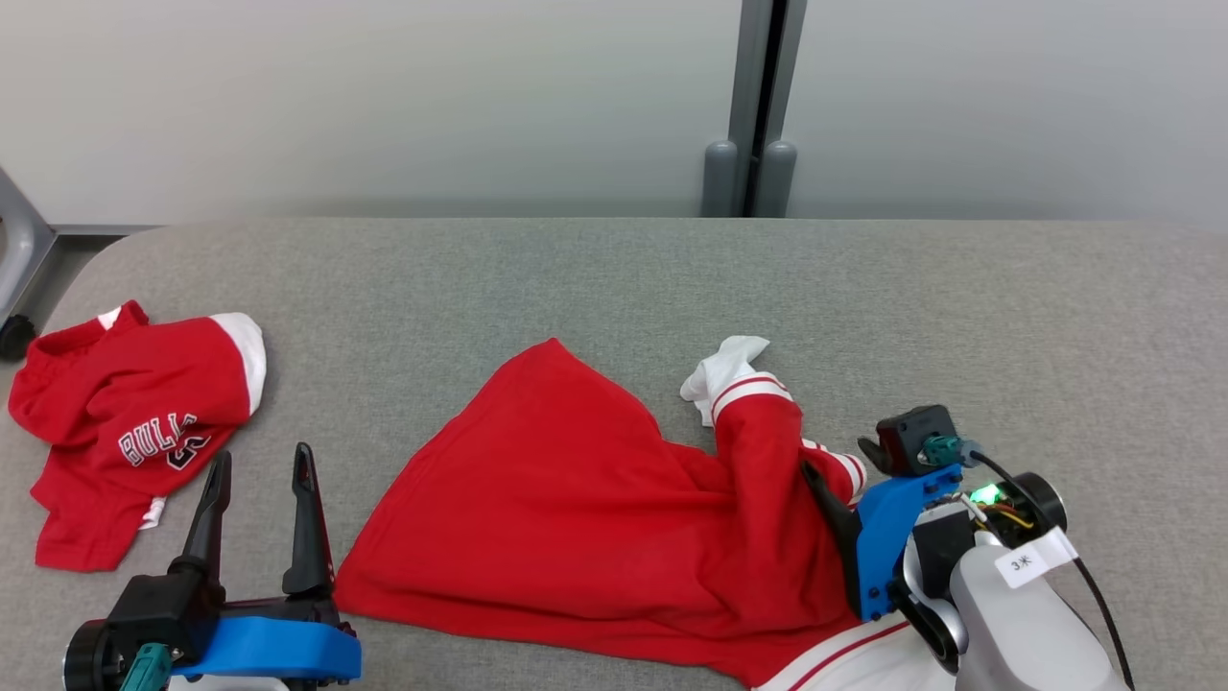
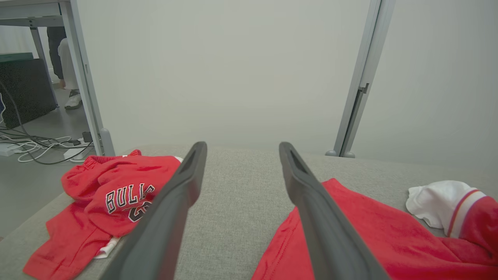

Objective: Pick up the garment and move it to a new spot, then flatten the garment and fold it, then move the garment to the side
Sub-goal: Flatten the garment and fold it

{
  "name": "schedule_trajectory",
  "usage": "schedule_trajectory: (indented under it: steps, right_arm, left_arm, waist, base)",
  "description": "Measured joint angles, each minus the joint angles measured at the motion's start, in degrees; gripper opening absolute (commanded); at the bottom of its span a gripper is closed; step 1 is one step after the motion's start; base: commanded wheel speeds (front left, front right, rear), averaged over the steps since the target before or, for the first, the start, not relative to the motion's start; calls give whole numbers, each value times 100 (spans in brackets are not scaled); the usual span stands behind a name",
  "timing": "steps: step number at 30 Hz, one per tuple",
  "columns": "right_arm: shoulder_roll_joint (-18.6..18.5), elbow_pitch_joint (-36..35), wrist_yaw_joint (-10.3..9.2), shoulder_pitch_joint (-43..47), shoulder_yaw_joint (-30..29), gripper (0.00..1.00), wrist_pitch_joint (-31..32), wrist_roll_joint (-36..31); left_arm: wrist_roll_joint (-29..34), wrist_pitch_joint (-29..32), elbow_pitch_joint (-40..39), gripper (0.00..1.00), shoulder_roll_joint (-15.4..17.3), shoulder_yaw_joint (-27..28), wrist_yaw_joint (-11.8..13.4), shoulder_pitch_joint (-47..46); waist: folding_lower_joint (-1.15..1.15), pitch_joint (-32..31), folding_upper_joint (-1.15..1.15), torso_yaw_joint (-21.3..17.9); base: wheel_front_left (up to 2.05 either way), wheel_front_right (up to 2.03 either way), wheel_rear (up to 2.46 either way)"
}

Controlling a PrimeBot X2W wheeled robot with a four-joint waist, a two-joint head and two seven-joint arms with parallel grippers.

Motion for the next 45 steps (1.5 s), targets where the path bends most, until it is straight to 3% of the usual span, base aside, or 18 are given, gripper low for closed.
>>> schedule_trajectory:
  steps: [11,12,13,23,29,41,42,43,44,45]
  right_arm:
    - [-174,1027,0,-530,724,100,402,328]
    - [-168,1093,0,-600,778,81,400,355]
    - [-152,1166,0,-676,823,0,381,426]
    - [-482,1686,1,-1468,453,0,-474,601]
    - [-832,1937,1,-2095,-43,0,-1014,345]
    - [-1500,2795,0,-3150,-1308,0,-1469,-399]
    - [-1510,2859,0,-3186,-1412,6,-1474,-449]
    - [-1503,2906,1,-3206,-1499,86,-1506,-513]
    - [-1486,2940,1,-3222,-1574,100,-1532,-583]
    - [-1477,2961,1,-3225,-1652,100,-1590,-666]
  left_arm:
    - [12,0,103,100,-108,-91,-85,-226]
    - [12,0,114,100,-112,-94,-87,-264]
    - [12,0,115,100,-114,-99,-100,-296]
    - [7,0,130,100,-148,-75,-112,-364]
    - [-8,0,127,100,-163,-147,-130,-550]
    - [-172,0,169,100,-177,-417,-132,-893]
    - [-200,0,178,100,-179,-442,-132,-898]
    - [-203,0,185,100,-179,-459,-132,-903]
    - [-211,0,193,100,-178,-466,-133,-918]
    - [-214,0,196,100,-179,-467,-133,-943]
  waist:
    - [0,272,0,267]
    - [0,296,0,289]
    - [0,320,0,306]
    - [0,523,0,302]
    - [0,704,0,326]
    - [0,1190,0,607]
    - [0,1230,0,631]
    - [0,1270,0,652]
    - [0,1303,0,668]
    - [0,1331,0,680]
  base:
    - [0,0,0]
    - [0,0,0]
    - [0,0,0]
    - [0,0,0]
    - [0,0,0]
    - [0,0,0]
    - [0,0,0]
    - [0,0,0]
    - [0,0,0]
    - [0,0,0]
